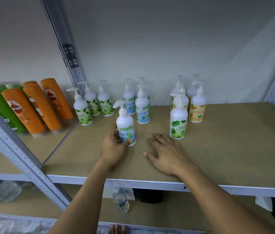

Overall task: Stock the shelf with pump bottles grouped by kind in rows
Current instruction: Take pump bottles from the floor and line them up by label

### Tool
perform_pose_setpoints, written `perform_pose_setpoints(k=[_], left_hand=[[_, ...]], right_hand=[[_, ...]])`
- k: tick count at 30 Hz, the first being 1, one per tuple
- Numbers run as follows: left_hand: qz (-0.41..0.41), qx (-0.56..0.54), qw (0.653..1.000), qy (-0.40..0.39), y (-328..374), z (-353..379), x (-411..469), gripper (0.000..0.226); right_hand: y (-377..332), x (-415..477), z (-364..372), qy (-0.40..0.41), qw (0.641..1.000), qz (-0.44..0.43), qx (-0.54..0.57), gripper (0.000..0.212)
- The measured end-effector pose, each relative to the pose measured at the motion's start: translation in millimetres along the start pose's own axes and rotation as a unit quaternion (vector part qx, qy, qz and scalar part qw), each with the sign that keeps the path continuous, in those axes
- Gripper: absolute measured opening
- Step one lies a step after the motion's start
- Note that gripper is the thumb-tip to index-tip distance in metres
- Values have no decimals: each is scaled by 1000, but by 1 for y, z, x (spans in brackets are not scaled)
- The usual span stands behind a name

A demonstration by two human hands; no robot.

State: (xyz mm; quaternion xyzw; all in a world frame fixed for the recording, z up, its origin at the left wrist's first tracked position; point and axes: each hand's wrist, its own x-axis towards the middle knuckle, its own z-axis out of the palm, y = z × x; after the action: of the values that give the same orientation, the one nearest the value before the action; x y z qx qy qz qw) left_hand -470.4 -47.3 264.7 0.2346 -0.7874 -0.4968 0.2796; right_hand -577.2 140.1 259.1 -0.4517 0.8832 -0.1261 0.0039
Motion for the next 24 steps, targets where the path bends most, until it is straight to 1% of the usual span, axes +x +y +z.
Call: perform_pose_setpoints(k=[3, 9, 14, 24], left_hand=[[8, 12, 1000, -15, 2, -3, 7, 59], [28, 8, 999, 18, 0, 6, 37, 64], [23, -2, 999, 41, 1, 13, 66, 60], [3, 6, 999, 34, -10, 19, 102, 62]], right_hand=[[1, 2, 0, -5, 1000, -2, 2, 70], [1, 1, 2, 6, 1000, -7, 2, 70], [2, 2, 3, 17, 1000, -13, 10, 69], [2, 3, 4, 26, 1000, -13, 7, 68]])
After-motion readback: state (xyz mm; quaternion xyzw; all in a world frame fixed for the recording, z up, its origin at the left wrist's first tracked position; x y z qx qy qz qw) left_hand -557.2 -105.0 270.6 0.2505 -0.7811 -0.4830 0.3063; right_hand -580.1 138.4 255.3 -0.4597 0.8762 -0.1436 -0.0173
